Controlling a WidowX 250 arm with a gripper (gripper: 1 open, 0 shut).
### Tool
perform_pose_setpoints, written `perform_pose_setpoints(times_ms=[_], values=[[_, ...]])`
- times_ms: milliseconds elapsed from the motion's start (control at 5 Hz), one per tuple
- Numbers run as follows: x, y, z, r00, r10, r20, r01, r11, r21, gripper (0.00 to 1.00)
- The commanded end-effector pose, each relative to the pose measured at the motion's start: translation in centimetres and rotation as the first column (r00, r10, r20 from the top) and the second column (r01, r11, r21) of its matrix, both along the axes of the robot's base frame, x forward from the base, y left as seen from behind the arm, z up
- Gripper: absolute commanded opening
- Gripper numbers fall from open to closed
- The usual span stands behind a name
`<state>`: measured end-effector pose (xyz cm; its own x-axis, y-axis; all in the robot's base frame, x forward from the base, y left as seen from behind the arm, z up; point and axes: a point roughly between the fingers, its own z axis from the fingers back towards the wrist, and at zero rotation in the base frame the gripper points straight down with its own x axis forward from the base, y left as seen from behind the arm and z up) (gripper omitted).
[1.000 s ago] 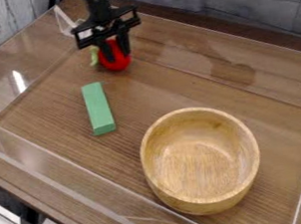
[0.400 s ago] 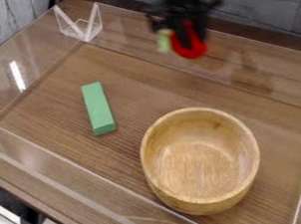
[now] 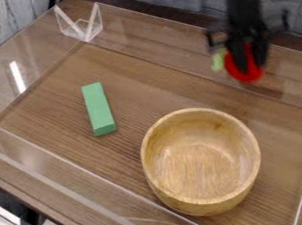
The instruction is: Move the red fruit to the right
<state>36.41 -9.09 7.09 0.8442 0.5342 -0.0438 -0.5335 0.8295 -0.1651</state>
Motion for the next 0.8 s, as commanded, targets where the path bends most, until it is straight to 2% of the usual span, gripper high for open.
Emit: perform_pose_setpoints(times_ms=[0,400,600], values=[[2.0,-1.5,0.8,0.997,-0.026,0.073,0.026,1.0,0.008,0.0],[1.6,-2.3,-1.9,0.996,-0.053,0.072,0.049,0.997,0.056,0.0],[1.5,-2.2,-2.5,0.996,-0.05,0.07,0.044,0.996,0.079,1.0]])
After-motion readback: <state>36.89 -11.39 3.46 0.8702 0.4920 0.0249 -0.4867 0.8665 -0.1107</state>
